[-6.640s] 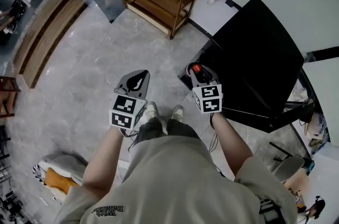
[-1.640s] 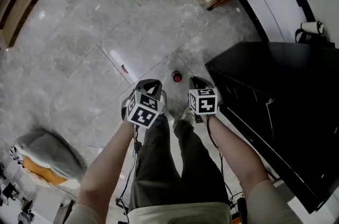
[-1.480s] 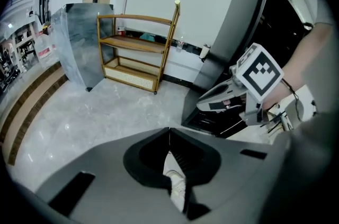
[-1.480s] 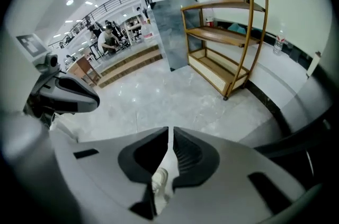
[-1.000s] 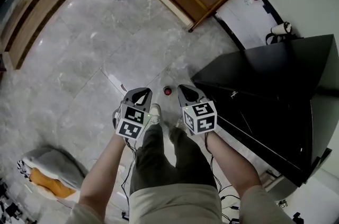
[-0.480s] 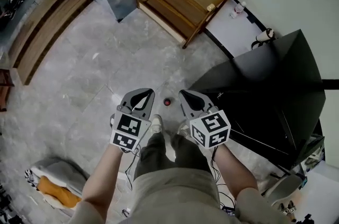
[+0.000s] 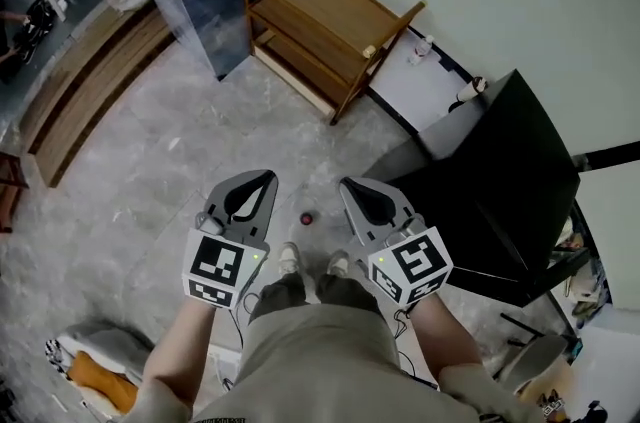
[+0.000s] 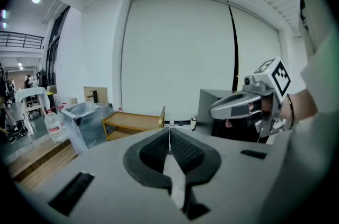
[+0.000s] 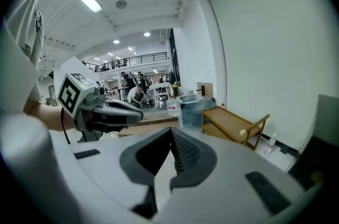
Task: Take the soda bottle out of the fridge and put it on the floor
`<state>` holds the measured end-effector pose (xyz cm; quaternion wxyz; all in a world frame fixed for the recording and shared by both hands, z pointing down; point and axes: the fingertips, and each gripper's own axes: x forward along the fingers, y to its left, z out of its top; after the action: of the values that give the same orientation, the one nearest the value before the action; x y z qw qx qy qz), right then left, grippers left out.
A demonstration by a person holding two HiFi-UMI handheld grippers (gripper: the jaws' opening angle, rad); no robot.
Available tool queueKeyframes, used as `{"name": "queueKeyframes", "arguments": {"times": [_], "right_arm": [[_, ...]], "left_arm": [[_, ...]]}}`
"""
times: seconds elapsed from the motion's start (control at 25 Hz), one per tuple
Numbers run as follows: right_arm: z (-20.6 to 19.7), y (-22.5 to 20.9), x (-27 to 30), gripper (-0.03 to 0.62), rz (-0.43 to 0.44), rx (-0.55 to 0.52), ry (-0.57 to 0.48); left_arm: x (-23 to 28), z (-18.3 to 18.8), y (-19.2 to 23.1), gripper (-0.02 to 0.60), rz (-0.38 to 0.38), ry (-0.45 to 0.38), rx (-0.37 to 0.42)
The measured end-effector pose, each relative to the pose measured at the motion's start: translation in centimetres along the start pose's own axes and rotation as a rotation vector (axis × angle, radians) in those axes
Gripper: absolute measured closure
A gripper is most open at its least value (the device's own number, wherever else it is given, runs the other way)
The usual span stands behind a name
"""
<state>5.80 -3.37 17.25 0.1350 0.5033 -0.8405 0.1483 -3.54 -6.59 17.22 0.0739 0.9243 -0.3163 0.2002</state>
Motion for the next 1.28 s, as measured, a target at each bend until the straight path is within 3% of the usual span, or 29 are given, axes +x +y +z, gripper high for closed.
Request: {"name": "queueKeyframes", "arguments": {"times": [0.48, 0.68, 0.88, 1.28], "right_arm": [[11.3, 2.8, -8.1, 0.599, -0.036, -0.095, -0.208], [14.5, 3.7, -11.3, 0.597, -0.063, -0.122, -0.297], [15.8, 4.8, -14.1, 0.599, -0.097, -0.176, -0.333], [14.5, 4.8, -14.8, 0.599, -0.128, -0.130, -0.335]], "left_arm": [[-6.6, 9.5, -3.5, 0.574, -0.035, -0.189, 0.099], [-8.7, 12.1, -4.1, 0.574, -0.007, -0.247, 0.163], [-10.9, 14.0, -5.4, 0.574, -0.021, -0.290, 0.168], [-11.4, 14.7, -5.4, 0.574, -0.016, -0.299, 0.136]]}}
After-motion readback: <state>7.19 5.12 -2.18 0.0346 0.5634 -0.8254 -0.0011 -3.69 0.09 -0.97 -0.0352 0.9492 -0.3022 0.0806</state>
